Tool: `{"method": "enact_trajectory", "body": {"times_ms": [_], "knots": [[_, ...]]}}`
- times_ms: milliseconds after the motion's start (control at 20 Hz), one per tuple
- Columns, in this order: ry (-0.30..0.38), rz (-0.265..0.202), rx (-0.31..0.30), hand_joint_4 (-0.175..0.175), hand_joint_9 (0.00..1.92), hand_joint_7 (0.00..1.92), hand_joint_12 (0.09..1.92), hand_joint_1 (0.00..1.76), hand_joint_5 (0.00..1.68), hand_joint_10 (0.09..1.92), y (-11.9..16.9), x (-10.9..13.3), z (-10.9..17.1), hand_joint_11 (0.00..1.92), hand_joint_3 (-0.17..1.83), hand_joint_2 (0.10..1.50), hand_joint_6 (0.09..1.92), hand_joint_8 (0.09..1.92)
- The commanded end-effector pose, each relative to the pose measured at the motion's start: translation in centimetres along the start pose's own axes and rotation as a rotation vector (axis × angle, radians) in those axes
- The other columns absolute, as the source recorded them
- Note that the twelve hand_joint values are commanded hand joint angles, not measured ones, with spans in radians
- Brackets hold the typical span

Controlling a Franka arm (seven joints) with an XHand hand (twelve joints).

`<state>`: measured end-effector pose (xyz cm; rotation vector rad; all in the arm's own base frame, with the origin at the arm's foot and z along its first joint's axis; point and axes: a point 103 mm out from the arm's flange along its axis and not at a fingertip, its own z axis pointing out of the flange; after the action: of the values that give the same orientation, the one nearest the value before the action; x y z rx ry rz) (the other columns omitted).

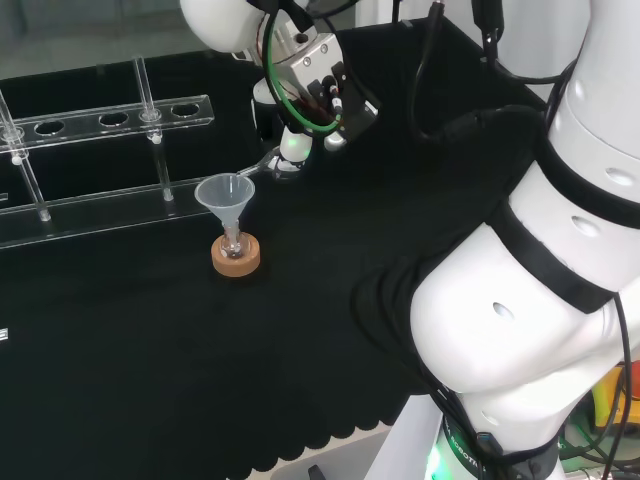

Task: Pour all the NaCl from the weighing funnel into the round-bottom flask.

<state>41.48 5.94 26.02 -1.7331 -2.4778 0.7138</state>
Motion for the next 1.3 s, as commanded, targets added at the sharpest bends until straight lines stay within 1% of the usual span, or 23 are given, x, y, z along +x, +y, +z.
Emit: {"method": "enact_trajectory", "body": {"times_ms": [50,300,600,900,1200,1300], "knots": [[-0.033,-0.009,0.032,0.175,1.45,1.64,1.48,1.11,1.27,0.35,0.0,0.1,-0.4,0.26,0.75,0.61,0.71,0.34],[-0.045,-0.009,0.035,0.175,1.45,1.65,1.48,1.12,1.27,0.35,-0.1,0.1,-1.0,0.26,0.75,0.61,0.71,0.34],[-0.084,-0.022,0.051,0.175,1.45,1.65,1.48,1.12,1.27,0.35,0.1,0.6,-1.9,0.26,0.76,0.60,0.72,0.33],[-0.142,-0.033,0.098,0.175,1.45,1.65,1.48,1.12,1.27,0.35,0.8,1.2,-2.7,0.26,0.77,0.60,0.72,0.33],[-0.188,-0.050,0.136,0.175,1.45,1.65,1.48,1.12,1.27,0.35,1.4,1.6,-2.9,0.25,0.77,0.60,0.72,0.33],[-0.212,-0.053,0.155,0.175,1.45,1.65,1.48,1.12,1.27,0.35,1.6,1.7,-2.9,0.25,0.78,0.60,0.72,0.33]]}}
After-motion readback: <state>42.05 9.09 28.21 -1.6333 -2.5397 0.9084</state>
